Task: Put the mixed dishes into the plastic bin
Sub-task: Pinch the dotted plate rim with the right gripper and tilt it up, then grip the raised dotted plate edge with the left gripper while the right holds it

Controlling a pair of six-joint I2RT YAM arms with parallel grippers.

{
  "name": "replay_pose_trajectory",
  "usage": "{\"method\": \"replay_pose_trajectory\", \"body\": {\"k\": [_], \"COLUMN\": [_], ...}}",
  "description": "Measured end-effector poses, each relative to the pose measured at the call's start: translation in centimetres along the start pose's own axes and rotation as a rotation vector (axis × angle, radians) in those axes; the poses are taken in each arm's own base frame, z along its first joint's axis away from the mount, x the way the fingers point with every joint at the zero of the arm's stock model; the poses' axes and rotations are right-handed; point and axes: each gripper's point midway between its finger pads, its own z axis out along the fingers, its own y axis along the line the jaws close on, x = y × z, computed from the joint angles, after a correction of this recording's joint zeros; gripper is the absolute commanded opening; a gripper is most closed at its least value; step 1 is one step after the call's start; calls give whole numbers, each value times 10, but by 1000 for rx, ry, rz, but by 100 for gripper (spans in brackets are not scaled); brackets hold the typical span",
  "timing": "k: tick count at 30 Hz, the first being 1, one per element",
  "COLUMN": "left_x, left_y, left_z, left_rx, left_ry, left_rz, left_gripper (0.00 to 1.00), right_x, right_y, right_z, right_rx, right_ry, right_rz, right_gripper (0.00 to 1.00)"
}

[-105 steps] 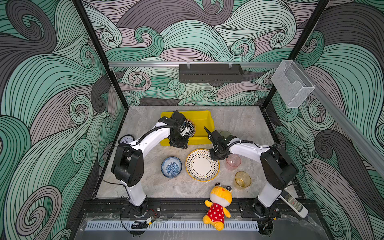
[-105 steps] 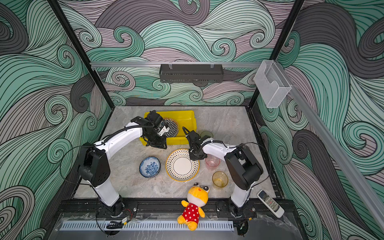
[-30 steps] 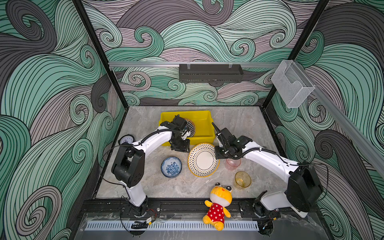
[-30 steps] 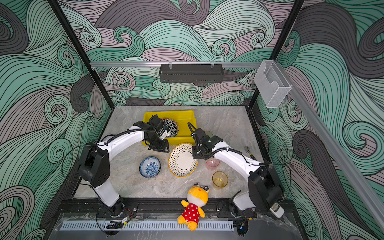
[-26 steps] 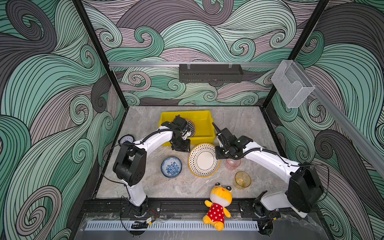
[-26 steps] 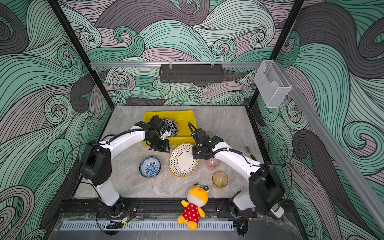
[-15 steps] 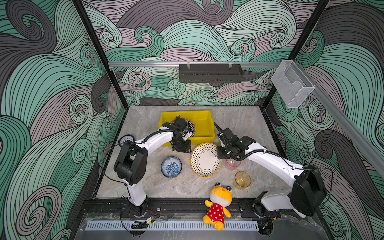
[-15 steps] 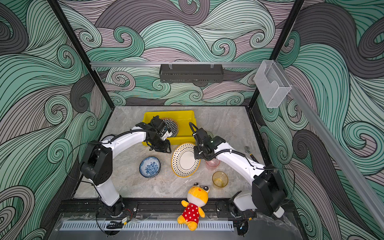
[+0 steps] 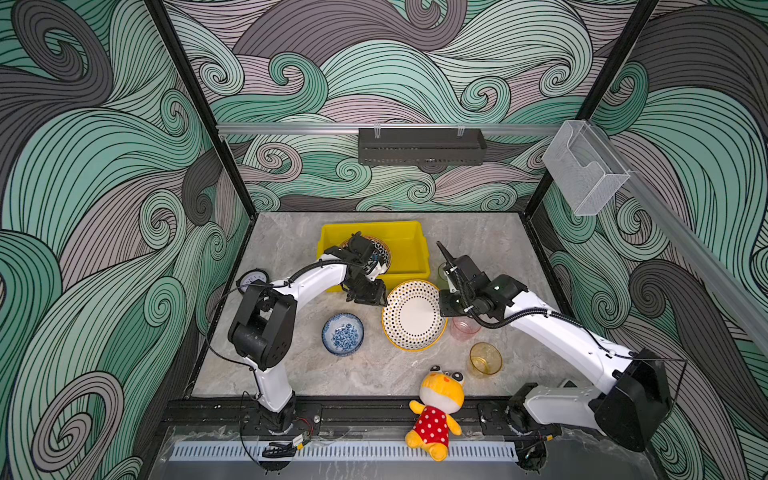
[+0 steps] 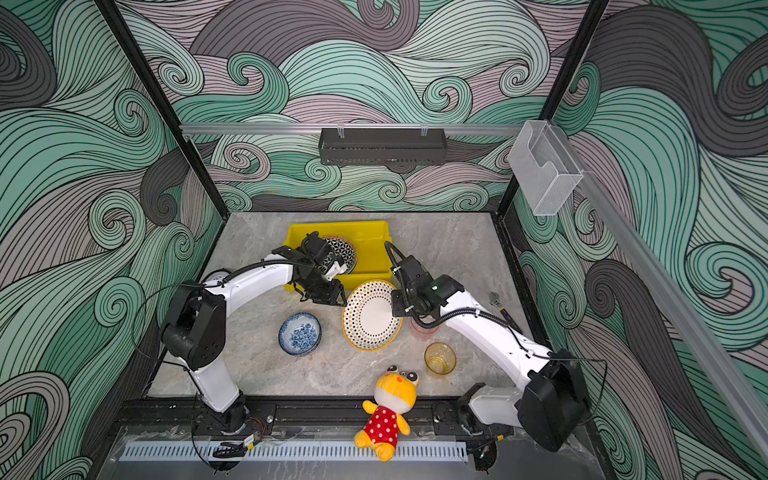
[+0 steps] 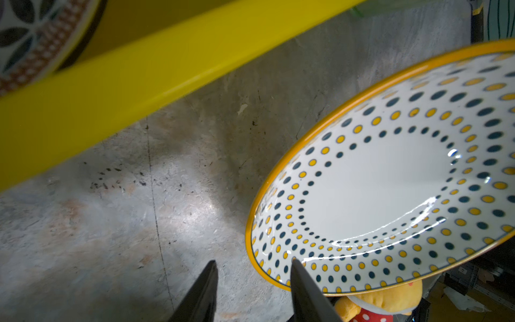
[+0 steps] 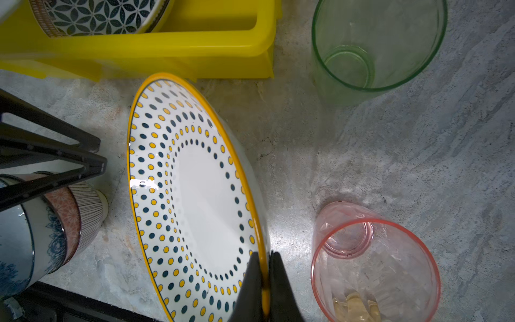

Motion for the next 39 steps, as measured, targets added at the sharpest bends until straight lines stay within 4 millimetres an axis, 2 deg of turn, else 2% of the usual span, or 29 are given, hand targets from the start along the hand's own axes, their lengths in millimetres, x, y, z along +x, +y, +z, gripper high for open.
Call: {"method": "replay_pose_trajectory", "body": {"k": [12, 21, 26, 34, 39], "left_x": [4, 3, -3, -6, -6], "left_y": [-6, -25, -39, -39, -38], "left_z": [8, 9, -2, -4, -3], "left_rx": [60, 187, 245, 267, 269], "left_ry": [12, -19, -64, -80, -82], "left_rz": [-1, -6, 4, -25, -44], "left_gripper": [47, 45, 37, 29, 15], "right_x": [-11, -15, -18, -20, -19], "right_y": [-4, -3, -1, -1, -4], "right_z": [-29, -33, -35, -38, -39], "right_rx": [-16, -33, -49, -60, -61], "right_ry": [-102, -123, -137, -154, -159], "right_rz": [42, 78, 97, 114, 131], "right_gripper": [0, 0, 0, 0, 0]}}
